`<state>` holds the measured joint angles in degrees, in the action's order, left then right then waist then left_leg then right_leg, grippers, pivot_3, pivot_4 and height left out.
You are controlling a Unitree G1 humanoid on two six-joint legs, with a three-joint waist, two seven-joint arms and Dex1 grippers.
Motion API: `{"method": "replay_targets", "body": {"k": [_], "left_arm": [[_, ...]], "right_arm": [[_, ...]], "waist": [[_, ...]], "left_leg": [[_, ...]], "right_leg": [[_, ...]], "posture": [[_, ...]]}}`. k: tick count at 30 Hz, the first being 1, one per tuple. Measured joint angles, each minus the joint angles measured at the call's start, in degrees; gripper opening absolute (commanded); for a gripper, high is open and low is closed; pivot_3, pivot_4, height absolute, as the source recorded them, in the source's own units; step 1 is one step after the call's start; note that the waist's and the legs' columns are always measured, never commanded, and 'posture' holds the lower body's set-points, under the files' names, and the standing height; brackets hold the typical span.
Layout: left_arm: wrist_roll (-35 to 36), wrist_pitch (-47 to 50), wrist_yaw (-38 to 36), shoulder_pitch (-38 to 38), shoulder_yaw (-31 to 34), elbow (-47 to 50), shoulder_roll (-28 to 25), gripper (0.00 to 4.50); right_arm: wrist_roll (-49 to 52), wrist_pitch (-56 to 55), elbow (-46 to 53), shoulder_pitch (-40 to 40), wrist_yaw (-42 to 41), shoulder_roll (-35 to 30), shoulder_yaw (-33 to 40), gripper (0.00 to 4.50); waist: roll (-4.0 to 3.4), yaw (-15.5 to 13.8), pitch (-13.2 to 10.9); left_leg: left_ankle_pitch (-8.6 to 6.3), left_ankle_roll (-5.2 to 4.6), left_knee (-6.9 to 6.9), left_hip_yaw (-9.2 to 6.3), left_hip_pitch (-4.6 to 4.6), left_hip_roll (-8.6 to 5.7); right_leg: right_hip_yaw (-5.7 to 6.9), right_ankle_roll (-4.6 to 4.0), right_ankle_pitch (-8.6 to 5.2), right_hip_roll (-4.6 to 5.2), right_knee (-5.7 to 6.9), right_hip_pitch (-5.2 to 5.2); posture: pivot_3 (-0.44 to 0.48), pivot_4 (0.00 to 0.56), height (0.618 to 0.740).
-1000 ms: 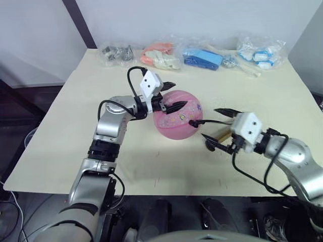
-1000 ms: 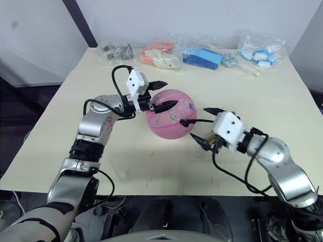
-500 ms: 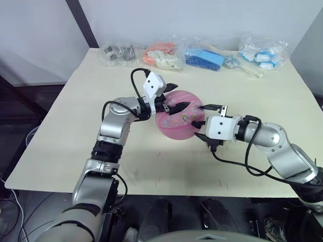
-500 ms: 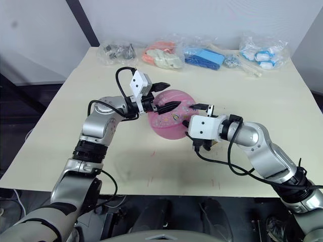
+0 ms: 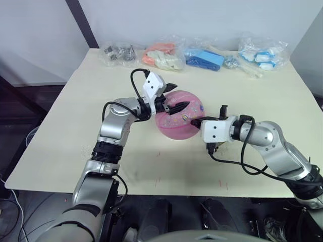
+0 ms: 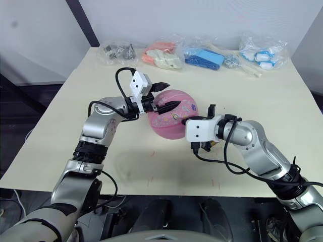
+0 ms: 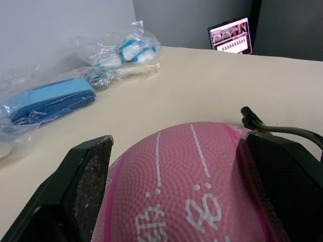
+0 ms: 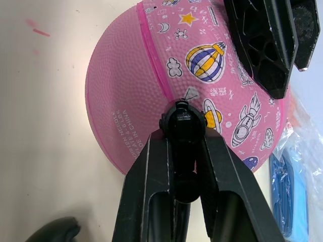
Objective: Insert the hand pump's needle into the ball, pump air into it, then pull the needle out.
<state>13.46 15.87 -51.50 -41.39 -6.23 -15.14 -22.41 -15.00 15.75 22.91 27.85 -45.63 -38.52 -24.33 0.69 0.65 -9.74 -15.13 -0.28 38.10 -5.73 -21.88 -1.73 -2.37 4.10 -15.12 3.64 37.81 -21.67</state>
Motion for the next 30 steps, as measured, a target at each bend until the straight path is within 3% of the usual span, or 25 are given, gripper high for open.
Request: {"method": "replay_targets", "body": {"k": [8, 23, 30], "left_arm": [[-1.7, -0.6, 1.9, 1.1, -0.6, 0.2, 1.6, 4.50], [-5.2, -10.3, 5.0, 3.3, -2.8, -2.7, 6.3, 4.50], [-5.2, -14.9, 5.1, 3.8, -3.8, -5.1, 8.1, 4.50]], "right_arm": [[-0.4, -2.3, -0.3, -2.4, 0.1, -0.2, 1.7, 0.09], [2.3, -5.9, -0.4, -8.6, 0.0, -1.8, 7.3, 0.09], [5.4, -5.8, 0.7, -10.8, -1.6, -3.8, 9.7, 0.09]], "waist": [[-0.06, -0.3, 0.4], [-0.36, -2.6, 1.7], [-0.72, -3.2, 2.0]], "left_leg": [[-0.01, -0.01, 0.00, -0.07, 0.03, -0.04], [-0.07, -0.11, 0.00, -0.34, 0.05, -0.53], [-0.15, -0.25, -0.01, -0.97, 0.09, -0.77]], "right_leg": [[0.07, 0.01, 0.00, 0.05, -0.12, 0.09], [0.29, 0.32, -0.22, 0.48, -0.38, 0.38], [0.99, 0.40, -0.26, 0.70, -0.98, 0.99]], "posture": [[0.000, 0.150, 0.736], [0.000, 0.150, 0.736], [0.000, 0.150, 0.736]]}}
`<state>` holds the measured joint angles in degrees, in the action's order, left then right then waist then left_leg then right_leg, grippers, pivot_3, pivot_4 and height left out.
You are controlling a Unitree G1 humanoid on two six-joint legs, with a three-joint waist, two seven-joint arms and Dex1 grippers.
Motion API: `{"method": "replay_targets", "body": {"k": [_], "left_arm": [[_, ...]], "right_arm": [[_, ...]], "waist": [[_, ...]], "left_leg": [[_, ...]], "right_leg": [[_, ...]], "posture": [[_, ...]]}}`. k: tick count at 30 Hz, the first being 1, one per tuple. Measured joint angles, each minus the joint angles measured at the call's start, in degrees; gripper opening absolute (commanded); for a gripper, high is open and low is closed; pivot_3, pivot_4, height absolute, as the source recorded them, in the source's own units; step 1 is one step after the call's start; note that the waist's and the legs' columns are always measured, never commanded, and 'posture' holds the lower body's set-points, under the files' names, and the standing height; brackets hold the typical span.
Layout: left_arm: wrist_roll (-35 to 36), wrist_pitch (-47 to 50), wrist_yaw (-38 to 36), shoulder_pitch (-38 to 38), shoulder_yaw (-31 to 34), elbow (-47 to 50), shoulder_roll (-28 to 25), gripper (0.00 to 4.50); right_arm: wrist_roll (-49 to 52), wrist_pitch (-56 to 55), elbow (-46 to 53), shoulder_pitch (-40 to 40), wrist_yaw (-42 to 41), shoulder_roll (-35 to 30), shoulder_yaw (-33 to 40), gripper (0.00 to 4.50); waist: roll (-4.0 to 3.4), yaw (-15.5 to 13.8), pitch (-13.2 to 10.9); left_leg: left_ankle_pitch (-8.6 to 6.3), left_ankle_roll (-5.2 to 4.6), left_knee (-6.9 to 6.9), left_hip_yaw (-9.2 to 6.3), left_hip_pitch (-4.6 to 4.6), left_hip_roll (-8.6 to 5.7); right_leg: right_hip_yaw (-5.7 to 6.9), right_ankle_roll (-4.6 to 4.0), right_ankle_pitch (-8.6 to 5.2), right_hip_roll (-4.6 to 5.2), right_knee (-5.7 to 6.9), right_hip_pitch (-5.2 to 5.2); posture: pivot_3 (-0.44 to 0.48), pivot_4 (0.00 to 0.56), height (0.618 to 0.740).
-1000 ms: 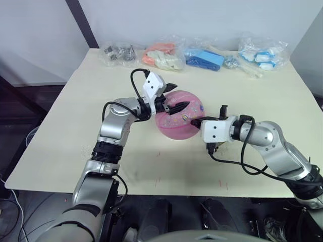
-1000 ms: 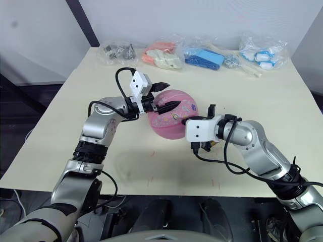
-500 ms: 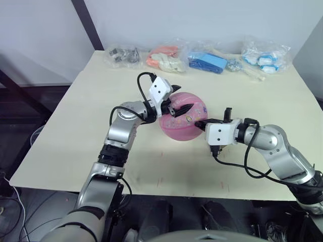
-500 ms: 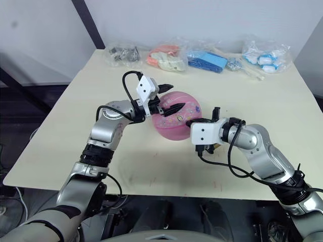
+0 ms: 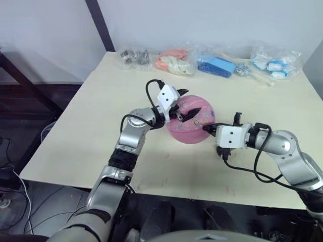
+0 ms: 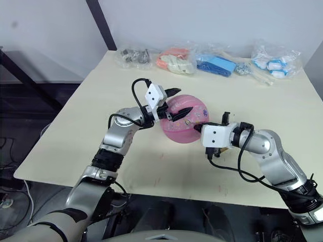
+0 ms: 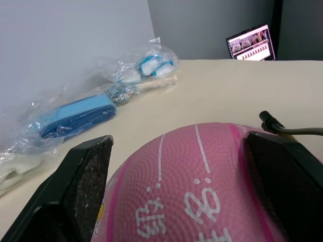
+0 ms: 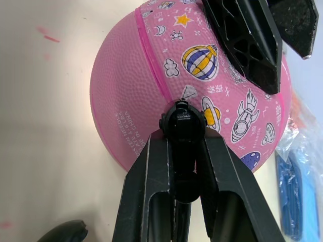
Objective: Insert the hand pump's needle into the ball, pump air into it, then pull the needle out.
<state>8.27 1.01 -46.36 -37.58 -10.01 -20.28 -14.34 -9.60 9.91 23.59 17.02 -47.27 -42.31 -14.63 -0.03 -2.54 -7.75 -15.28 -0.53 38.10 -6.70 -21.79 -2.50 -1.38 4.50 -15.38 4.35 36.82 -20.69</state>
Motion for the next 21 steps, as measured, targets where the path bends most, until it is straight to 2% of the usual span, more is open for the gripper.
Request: {"method": "replay_targets", "body": {"k": [7, 21], "left_arm": [[0.0, -0.4, 0.4, -0.3, -0.6, -1.1, 1.5, 4.50], [0.0, -0.4, 0.3, -1.7, -1.7, -3.1, 2.9, 4.50]], "right_arm": [[2.1, 1.4, 2.1, -3.9, 0.5, -0.1, 3.0, 0.09], [0.5, -0.9, 4.1, -7.3, 2.5, -2.6, 4.5, 0.09]], "waist": [[-0.12, -0.7, 0.1], [-0.17, -1.4, 0.2]], "left_leg": [[-0.10, -0.19, 0.03, -0.43, -0.03, -0.75], [-0.15, -0.30, 0.07, -0.81, -0.03, -1.19]], "right_leg": [[0.31, 0.39, -0.24, 0.70, 0.00, 0.23], [0.64, 0.71, -0.46, 1.10, -0.02, 0.45]], "posture": [[0.000, 0.150, 0.736], [0.000, 0.150, 0.736]]}}
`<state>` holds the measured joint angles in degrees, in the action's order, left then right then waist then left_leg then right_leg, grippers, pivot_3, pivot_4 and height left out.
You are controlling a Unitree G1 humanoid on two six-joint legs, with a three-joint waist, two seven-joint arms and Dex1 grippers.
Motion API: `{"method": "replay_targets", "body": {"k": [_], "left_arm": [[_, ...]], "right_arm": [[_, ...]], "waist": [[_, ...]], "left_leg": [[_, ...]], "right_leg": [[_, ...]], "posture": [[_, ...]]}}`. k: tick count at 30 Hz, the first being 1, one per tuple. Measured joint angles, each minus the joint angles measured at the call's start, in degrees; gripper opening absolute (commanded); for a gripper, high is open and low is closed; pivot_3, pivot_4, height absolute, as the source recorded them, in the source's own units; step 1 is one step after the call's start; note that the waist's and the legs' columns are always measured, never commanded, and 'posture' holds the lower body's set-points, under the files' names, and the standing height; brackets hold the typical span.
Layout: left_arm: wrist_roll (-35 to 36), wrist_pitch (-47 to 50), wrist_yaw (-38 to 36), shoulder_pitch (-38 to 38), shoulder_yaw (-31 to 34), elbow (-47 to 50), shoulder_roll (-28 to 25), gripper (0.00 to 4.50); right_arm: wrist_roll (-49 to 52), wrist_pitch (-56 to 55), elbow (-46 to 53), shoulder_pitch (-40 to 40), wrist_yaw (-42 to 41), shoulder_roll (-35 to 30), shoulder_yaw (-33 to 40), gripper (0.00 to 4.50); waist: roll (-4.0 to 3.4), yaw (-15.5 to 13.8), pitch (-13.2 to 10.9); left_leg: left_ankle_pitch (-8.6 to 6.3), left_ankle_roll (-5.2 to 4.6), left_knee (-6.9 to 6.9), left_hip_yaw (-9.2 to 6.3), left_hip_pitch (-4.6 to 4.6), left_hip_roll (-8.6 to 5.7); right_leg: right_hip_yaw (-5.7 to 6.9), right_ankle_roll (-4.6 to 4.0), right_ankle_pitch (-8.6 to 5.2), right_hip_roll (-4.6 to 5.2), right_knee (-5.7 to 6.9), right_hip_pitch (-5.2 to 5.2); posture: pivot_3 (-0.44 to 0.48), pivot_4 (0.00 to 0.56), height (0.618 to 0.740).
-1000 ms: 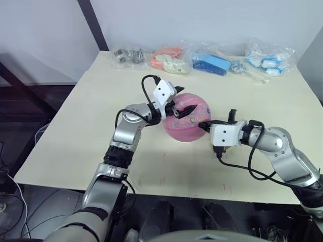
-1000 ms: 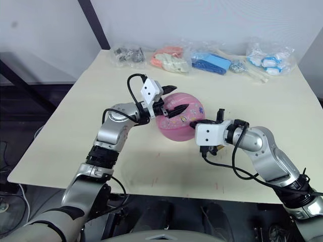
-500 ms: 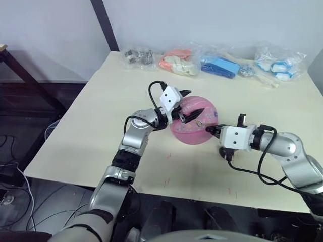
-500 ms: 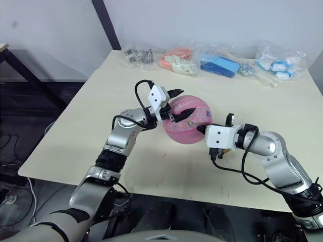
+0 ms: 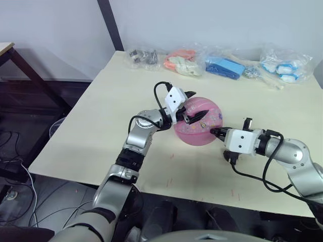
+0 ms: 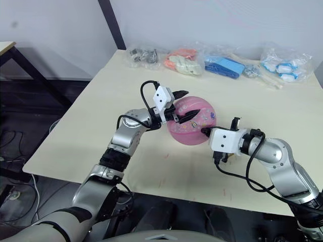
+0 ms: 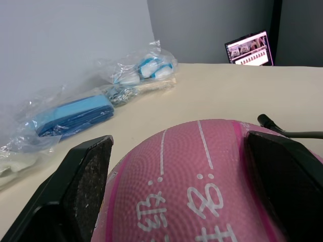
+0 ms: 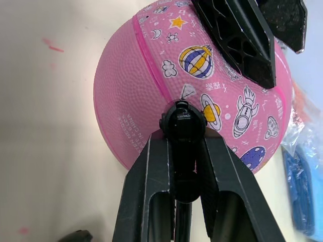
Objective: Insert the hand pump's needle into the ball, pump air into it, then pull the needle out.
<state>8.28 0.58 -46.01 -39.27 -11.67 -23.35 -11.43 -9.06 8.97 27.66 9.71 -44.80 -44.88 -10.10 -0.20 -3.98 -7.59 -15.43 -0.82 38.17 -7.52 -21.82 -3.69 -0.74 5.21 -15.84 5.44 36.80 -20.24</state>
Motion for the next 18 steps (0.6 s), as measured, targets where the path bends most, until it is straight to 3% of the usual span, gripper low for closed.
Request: {"method": "replay_targets", "body": {"k": [18], "left_arm": [[0.0, 0.0, 0.6, -0.2, -1.4, -0.3, 1.6, 4.50]], "right_arm": [[-1.4, -6.9, 0.2, -4.9, 0.8, -1.9, 4.0, 0.09]], "waist": [[0.00, -0.3, 0.0]], "left_leg": [[0.02, -0.35, 0.02, -0.69, -0.03, -0.94]], "right_leg": [[0.08, 0.67, -0.43, 0.73, -0.11, 0.52]], "posture": [[0.000, 0.150, 0.736]]}}
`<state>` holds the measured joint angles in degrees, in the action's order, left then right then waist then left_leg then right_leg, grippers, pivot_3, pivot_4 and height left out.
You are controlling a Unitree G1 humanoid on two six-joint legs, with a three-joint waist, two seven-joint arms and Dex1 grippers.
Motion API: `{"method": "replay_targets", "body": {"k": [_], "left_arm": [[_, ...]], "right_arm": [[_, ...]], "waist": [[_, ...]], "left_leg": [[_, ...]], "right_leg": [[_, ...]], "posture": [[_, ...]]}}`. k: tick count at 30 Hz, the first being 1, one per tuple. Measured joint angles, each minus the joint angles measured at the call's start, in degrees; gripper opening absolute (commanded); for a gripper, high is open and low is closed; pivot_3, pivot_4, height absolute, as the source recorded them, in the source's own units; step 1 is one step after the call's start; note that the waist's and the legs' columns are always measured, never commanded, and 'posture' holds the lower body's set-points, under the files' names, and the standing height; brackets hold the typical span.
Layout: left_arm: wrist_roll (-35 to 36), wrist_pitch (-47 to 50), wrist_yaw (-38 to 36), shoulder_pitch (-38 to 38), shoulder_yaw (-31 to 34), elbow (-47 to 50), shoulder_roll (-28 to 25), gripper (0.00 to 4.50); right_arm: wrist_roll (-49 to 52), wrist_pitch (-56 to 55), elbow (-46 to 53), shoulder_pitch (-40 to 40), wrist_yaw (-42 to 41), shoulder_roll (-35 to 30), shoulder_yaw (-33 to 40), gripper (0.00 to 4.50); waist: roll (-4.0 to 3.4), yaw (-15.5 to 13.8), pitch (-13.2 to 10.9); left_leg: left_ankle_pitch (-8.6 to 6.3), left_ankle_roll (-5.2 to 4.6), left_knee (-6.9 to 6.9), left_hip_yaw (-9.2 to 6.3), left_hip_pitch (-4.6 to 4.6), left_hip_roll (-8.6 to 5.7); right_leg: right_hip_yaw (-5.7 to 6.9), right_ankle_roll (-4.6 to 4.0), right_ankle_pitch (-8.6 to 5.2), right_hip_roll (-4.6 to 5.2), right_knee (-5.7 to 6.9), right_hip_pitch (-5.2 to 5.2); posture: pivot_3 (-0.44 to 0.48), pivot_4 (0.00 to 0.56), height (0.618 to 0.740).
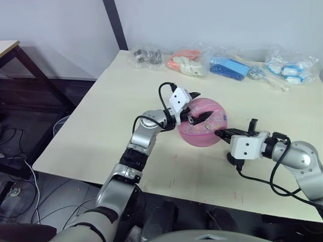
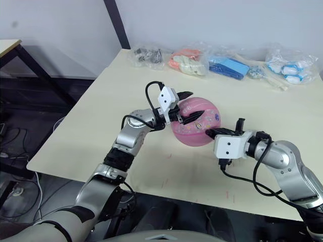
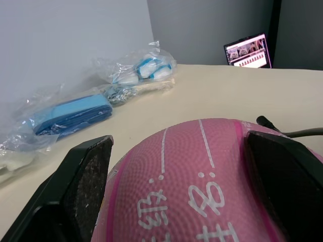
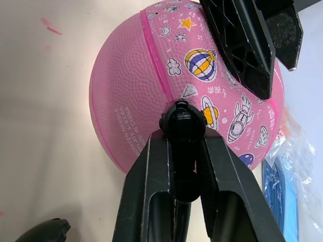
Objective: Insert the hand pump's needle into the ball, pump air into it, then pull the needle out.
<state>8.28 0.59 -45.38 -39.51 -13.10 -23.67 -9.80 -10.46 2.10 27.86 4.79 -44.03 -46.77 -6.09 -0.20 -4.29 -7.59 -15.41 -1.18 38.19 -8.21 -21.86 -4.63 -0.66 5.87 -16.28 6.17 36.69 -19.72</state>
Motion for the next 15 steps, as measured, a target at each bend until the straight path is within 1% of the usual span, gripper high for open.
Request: {"method": "replay_targets", "body": {"k": [5, 15], "left_arm": [[0.0, 0.0, 0.4, -0.4, -1.1, 0.0, 0.3, 4.50], [0.0, 0.0, 0.8, -0.4, -1.6, 0.0, 0.4, 4.50]], "right_arm": [[0.9, -1.2, 0.4, -1.9, -0.5, -0.3, 2.1, 0.09], [1.3, -2.1, 0.4, -2.7, -0.6, -0.8, 2.7, 0.09]], "waist": [[0.01, -0.4, 0.0], [0.02, -0.5, 0.0]], "left_leg": [[0.04, -0.06, 0.00, -0.12, -0.06, -0.22], [0.03, -0.08, -0.01, -0.13, -0.09, -0.28]], "right_leg": [[-0.14, 0.16, -0.10, 0.14, -0.03, 0.04], [-0.12, 0.21, -0.15, 0.21, -0.06, 0.05]], "posture": [[0.000, 0.150, 0.736], [0.000, 0.150, 0.736]]}}
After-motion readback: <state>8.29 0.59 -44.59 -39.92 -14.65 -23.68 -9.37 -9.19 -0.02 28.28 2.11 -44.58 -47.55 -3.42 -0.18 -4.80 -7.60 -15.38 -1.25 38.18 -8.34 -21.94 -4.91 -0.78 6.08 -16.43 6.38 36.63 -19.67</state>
